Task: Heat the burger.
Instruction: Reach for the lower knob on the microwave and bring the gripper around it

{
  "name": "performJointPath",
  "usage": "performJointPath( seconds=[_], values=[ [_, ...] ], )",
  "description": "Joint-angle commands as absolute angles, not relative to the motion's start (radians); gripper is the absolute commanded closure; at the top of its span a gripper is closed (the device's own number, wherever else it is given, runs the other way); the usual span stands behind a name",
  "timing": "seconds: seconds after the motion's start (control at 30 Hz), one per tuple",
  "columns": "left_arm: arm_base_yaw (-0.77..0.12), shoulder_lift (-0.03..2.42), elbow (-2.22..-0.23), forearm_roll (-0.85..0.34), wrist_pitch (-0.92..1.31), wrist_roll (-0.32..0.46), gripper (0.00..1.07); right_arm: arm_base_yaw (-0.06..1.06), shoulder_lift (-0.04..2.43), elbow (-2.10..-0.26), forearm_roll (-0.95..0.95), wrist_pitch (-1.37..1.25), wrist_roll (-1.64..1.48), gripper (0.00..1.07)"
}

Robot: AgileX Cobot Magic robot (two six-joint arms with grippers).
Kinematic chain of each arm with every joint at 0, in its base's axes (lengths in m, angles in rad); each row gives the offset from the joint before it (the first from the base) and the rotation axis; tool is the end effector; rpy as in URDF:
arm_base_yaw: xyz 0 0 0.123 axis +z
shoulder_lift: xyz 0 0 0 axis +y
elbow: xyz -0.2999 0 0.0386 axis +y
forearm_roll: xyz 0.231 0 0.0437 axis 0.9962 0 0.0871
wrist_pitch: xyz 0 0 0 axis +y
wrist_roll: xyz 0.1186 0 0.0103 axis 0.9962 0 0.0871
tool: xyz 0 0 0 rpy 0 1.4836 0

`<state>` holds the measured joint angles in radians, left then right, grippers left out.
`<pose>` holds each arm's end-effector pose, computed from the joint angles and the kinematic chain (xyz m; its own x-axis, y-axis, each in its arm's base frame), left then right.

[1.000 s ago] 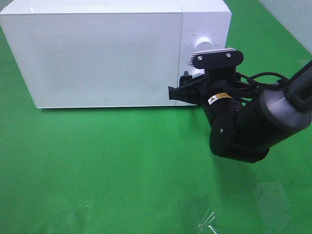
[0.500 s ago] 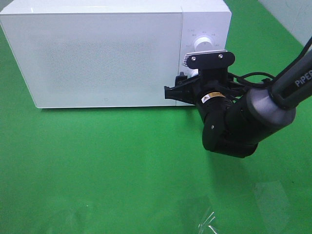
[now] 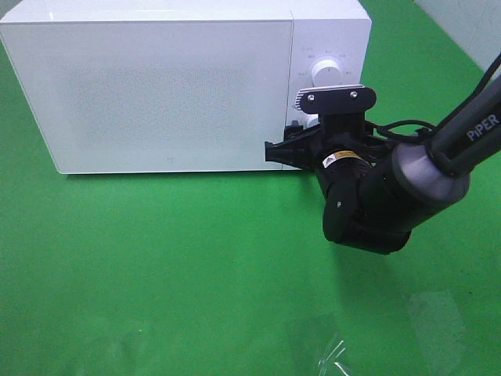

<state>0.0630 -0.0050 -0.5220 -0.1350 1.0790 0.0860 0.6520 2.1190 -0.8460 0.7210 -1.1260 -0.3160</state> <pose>-0.0157 -0.0151 0.2614 -0.4429 -0.0061 -0.8966 0.0533 0.9980 -0.0331 0.3553 0.1820 0.1336 -0.1435 -0.0635 -0.9876 -0.0148 0.9980 -0.0621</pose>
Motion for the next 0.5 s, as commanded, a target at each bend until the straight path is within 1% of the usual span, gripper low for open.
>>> performJointPath(
  seconds=[0.03, 0.37, 0.4, 0.43, 0.47, 0.5],
  values=[
    [0.063, -0.021, -0.519, -0.137, 1.07, 0.087, 0.07, 0.64, 2.102, -0.869, 0.668, -1.149, -0.319, 0.39],
    [0.063, -0.021, -0.519, -0.137, 1.07, 0.087, 0.07, 0.64, 2.083, -0.869, 0.666, -1.163, -0.321, 0.41],
    [0.063, -0.021, -0.519, -0.137, 1.07, 0.087, 0.07, 0.64, 2.083, -0.867, 0.666, -1.162, -0.321, 0.45],
    [0.063, -0.021, -0.519, -0.137, 1.07, 0.087, 0.07, 0.64, 2.083, -0.867, 0.666, -1.163, -0.321, 0.52],
    [0.063, -0.021, -0.519, -0.137, 1.07, 0.087, 0.07, 0.64, 2.083, -0.867, 0.666, -1.163, -0.321, 0.52],
    [0.063, -0.021, -0.519, -0.137, 1.07, 0.087, 0.07, 0.64, 2.083, -0.867, 0.666, -1.163, -0.321, 0.63]
  ],
)
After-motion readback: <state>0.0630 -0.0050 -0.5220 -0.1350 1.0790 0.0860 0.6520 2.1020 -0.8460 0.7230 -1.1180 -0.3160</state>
